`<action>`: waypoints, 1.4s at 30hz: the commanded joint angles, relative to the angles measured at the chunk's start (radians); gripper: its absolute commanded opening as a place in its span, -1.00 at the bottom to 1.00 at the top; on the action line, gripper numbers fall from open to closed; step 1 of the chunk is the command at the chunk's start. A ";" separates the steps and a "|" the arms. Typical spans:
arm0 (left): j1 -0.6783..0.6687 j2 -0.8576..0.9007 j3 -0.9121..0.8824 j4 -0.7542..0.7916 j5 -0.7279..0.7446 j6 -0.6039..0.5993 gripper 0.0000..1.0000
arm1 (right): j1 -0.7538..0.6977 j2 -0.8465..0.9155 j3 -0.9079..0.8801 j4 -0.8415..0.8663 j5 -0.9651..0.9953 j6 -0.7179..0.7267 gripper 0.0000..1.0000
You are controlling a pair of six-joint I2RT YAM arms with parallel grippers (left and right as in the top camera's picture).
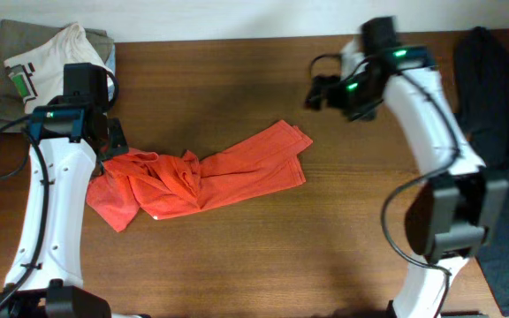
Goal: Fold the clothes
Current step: 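Grasp the shirt's right end with the right gripper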
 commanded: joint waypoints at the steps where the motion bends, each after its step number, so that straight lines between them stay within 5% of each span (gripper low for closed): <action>1: 0.003 0.005 -0.006 -0.007 0.015 -0.014 -0.98 | 0.078 0.050 -0.094 0.098 0.013 -0.003 0.76; 21: 0.003 0.005 -0.006 -0.003 0.042 -0.014 -0.98 | 0.127 0.209 -0.117 0.322 0.069 0.061 0.50; 29: 0.003 0.005 -0.006 -0.003 0.042 -0.014 -0.98 | 0.127 0.209 -0.117 0.321 0.091 0.061 -0.32; 35: 0.003 0.005 -0.006 -0.003 0.042 -0.014 -0.98 | 0.127 0.209 -0.119 0.313 0.091 0.061 -0.21; 39: 0.003 0.005 -0.006 -0.003 0.042 -0.014 -0.98 | 0.127 0.209 -0.148 0.314 0.092 0.061 -0.31; 42: 0.003 0.005 -0.006 -0.003 0.042 -0.014 -0.98 | 0.127 0.209 -0.148 0.318 0.095 0.061 -0.91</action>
